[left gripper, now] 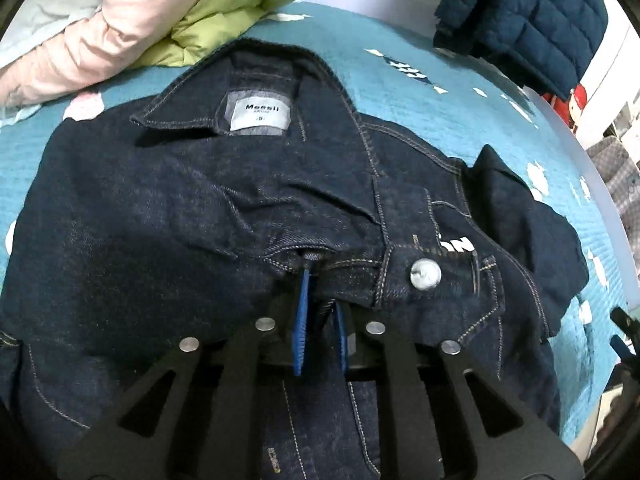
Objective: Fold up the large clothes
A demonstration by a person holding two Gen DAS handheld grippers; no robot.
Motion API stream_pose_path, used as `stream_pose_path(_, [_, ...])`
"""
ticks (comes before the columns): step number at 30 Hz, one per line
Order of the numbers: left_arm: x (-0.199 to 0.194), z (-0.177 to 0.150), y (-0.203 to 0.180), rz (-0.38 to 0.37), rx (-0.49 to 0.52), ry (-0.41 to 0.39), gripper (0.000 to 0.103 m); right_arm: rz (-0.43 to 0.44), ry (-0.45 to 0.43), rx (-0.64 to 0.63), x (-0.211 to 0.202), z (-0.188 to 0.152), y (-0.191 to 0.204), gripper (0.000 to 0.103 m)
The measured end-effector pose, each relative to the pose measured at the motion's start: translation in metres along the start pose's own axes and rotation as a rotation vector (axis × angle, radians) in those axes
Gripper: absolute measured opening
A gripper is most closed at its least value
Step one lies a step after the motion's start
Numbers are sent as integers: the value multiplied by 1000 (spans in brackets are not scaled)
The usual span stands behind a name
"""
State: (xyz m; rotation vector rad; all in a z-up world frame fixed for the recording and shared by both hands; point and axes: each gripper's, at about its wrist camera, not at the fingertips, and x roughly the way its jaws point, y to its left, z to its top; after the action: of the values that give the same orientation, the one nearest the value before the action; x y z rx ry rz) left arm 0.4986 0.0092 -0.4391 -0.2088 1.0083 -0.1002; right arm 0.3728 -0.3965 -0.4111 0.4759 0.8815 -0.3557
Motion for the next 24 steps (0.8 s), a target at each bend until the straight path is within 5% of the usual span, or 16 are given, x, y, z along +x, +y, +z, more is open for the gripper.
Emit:
stream_pose_path(6, [-15,-4,0,-11,2,37,17,128,92,303,47,18,-44,96])
stream_pose_path(11, [-27,-11,-7,15,69,31,20,143,58,390,60,35,-54,97])
stream_pose_path(13, [-33,-13,-9,26,95,21,32,188,37,424,58,42,-55,97])
stream_pose_path(14, [-36,-15,-11,20,109,16,72,202,39,446,60,44,-56,97])
stream_pose_path(15, [-41,-16,-12,-6,106,3,99,201,50,461,61,45,-57,97])
stream_pose_path(17, [-52,-18,-14,-60,86,-49,99,248,50,476,63,46,-57,96])
stream_pose_path(24, [-52,-17,0,-110,44,-1,99,337,47,500,80,47,-53,85])
